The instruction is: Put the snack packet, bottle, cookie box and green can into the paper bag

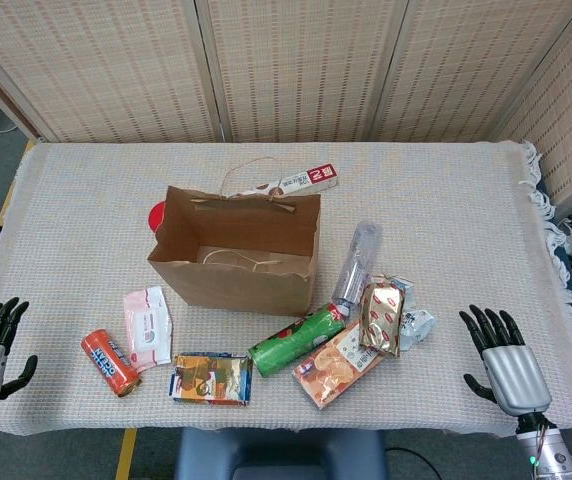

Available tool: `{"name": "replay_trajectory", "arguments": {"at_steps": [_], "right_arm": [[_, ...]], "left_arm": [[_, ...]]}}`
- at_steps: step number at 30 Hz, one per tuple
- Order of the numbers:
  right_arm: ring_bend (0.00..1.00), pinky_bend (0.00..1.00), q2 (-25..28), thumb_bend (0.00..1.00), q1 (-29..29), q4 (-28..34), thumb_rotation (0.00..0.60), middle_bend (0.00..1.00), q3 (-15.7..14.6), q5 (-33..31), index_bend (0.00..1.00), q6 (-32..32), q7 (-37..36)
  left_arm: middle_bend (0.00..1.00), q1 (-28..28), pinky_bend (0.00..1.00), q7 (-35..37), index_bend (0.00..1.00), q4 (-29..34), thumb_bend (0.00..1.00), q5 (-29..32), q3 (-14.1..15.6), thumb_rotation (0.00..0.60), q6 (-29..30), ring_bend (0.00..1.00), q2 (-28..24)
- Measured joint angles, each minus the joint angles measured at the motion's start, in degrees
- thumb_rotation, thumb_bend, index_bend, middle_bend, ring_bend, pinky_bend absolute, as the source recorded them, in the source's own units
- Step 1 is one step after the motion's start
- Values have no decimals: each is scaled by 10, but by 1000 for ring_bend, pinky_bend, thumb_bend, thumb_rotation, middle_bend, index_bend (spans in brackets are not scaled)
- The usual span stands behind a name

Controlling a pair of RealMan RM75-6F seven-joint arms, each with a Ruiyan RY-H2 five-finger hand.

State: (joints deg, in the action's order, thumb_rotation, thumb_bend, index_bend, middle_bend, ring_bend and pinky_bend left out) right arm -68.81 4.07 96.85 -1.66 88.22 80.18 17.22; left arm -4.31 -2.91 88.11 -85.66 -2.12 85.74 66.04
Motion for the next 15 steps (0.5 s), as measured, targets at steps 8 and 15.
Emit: {"name": "replay_trajectory", "arguments": {"at_steps": [8,15], "right_arm": [[0,0,1,114,0,-2,600,0,-3,11,0,3,-9],[0,0,5,99,16,-26,600,0,-12,62,0,-2,-55]], "left_arm": [[0,2,0,0,31,-1,393,-2,1,600,3,0,1],[0,0,0,-3,32,0,393,1,0,600,-1,0,0]]}}
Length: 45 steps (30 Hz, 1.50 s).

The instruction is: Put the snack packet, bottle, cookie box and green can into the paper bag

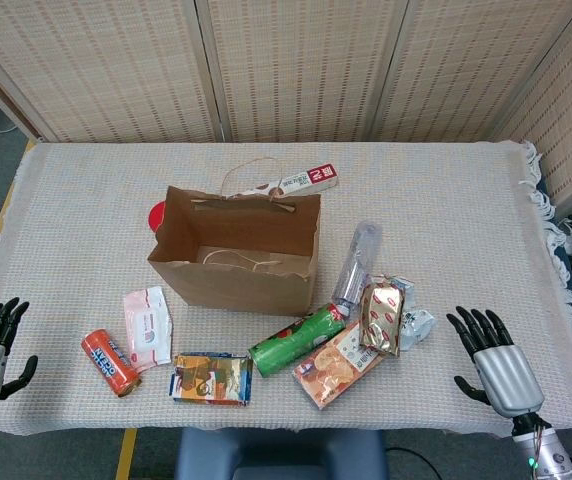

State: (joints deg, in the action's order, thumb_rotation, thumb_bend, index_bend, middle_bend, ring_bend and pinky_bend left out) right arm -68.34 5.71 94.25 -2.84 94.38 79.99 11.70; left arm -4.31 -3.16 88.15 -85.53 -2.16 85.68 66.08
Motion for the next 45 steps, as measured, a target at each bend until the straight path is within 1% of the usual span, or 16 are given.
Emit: {"name": "replay_trajectory", "arguments": {"at_steps": [1,6,9,13,19,22,28,32,34,36,39,40,41,42,44,45], "right_arm": [[0,0,2,85,8,-7,600,0,-1,8,0,-9,-4],[0,0,8,41,27,-9,600,0,0,9,0,-35,-10],[0,0,7,38,47,-6,600,0,12,0,0,-65,4],[0,0,-5,38,91,5,600,0,42,-47,0,-130,53],[0,37,-41,38,144,27,600,0,81,-128,0,-190,122],[0,53,-61,37,162,35,600,5,88,-154,0,-207,150],[0,57,-88,37,188,37,600,13,91,-198,0,-233,195],[8,83,-106,38,205,36,600,45,96,-237,0,-245,217],[37,113,-116,39,214,34,600,77,99,-260,11,-250,228],[101,166,-124,82,222,32,600,146,101,-279,77,-253,238],[238,297,-139,217,234,27,600,265,102,-306,231,-253,252],[318,384,-144,288,238,25,600,329,102,-313,323,-251,256],[382,453,-148,339,241,23,600,379,101,-317,392,-248,257],[427,501,-149,371,241,22,600,413,101,-317,440,-246,257],[502,566,-150,424,242,22,600,470,97,-316,511,-239,255],[517,575,-149,435,242,22,600,483,95,-314,529,-236,254]], "left_arm": [[0,0,0,1,32,0,393,0,0,600,0,0,0],[0,0,0,2,32,0,394,0,0,600,-1,0,0],[0,0,0,1,33,1,393,0,0,600,1,0,0],[0,0,0,-1,33,1,394,1,-1,600,1,0,1],[0,0,0,2,34,1,394,1,-1,600,0,0,0],[0,-1,0,4,34,1,394,1,-1,600,-1,0,-1],[0,-2,0,5,34,1,394,1,-1,600,-3,0,-2],[0,-2,0,6,35,2,394,2,-1,600,-5,0,-2],[0,-3,0,6,35,2,394,3,-1,600,-5,0,-3],[0,-3,0,6,34,3,394,3,-1,600,-5,0,-3],[0,-3,0,7,35,2,394,2,-1,600,-6,0,-3],[0,-3,0,8,35,2,394,2,-1,600,-6,0,-3],[0,-3,0,8,36,2,394,2,-1,600,-6,0,-3],[0,-3,0,8,36,2,394,2,0,600,-6,0,-3],[0,-3,0,9,37,2,395,2,0,600,-6,0,-4],[0,-3,0,9,38,2,394,2,0,600,-6,0,-4]]}}
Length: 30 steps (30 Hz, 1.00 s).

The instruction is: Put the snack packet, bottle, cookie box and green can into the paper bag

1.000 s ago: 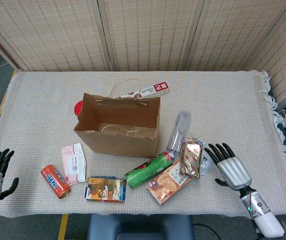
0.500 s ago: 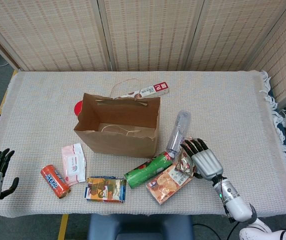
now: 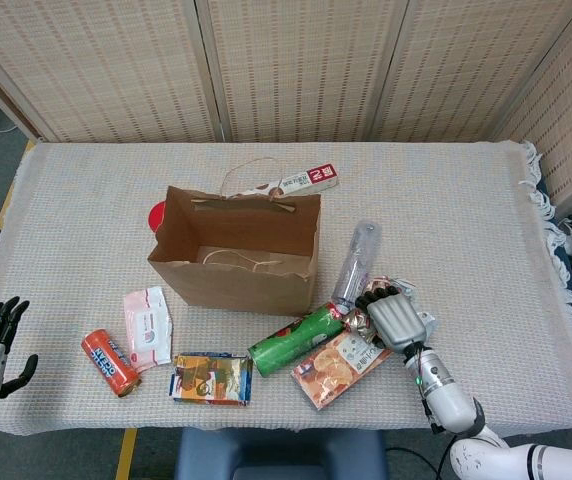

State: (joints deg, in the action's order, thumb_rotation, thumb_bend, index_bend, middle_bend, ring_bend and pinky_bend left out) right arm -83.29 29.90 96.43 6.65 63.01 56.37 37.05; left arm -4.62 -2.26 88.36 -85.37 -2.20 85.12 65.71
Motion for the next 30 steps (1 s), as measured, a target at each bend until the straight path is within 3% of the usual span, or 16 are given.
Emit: {"name": "replay_trajectory", "arguments": {"at_steps": [6,12,22,30], "right_arm": [[525,580,16,447,-6,16,600,497,-3,25,547,28,-30],[525,580,66,449,-16,62,600,497,19,48,547,66,-83],[525,580,166,454,-20,169,600,503,103,66,554,144,-120],[525,579,164,454,36,223,600,504,176,51,555,175,-61]], "left_arm": [[0,0,0,-1,40,0,394,0,0,600,0,0,0],[0,0,0,-3,40,0,394,0,0,600,1,0,1],[0,0,0,-5,40,1,394,1,0,600,1,0,1],[0,0,0,-2,42,0,394,0,0,600,1,0,1]]}}
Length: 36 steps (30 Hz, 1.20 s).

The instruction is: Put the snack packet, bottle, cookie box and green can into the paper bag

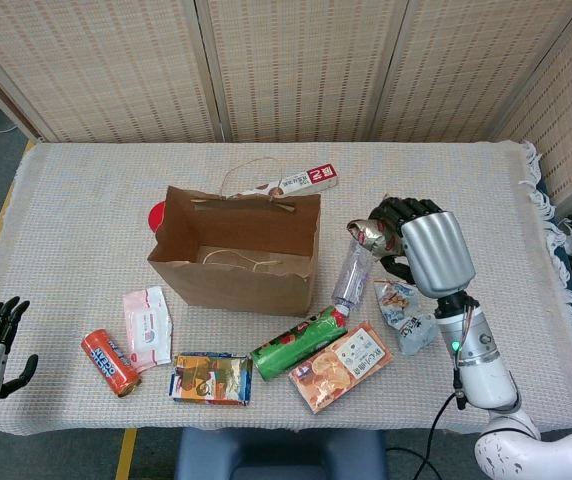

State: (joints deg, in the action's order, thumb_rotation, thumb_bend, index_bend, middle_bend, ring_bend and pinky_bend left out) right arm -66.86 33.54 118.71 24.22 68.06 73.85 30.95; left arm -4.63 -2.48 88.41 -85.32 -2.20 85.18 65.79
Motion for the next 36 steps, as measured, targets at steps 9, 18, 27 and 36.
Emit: {"name": "replay_trajectory", "arguments": {"at_steps": [9,18,27,36], "right_arm": [[525,578,-105,454,151,-2,600,504,42,-85,555,1,151],[525,577,-256,453,275,-120,600,504,49,-154,551,18,230],[272,370,-305,212,310,-175,600,361,29,-232,95,15,271],[70,169,-275,119,303,-127,600,156,31,-235,0,37,259]], "left_arm": [[0,-1,0,6,47,-3,394,-1,0,600,-1,0,0],[0,-1,0,12,52,-7,394,-4,1,600,0,0,-1],[0,-2,0,15,52,-8,394,-4,2,600,-2,0,-2],[0,-1,0,9,52,-8,395,-4,2,600,0,0,0]]}}
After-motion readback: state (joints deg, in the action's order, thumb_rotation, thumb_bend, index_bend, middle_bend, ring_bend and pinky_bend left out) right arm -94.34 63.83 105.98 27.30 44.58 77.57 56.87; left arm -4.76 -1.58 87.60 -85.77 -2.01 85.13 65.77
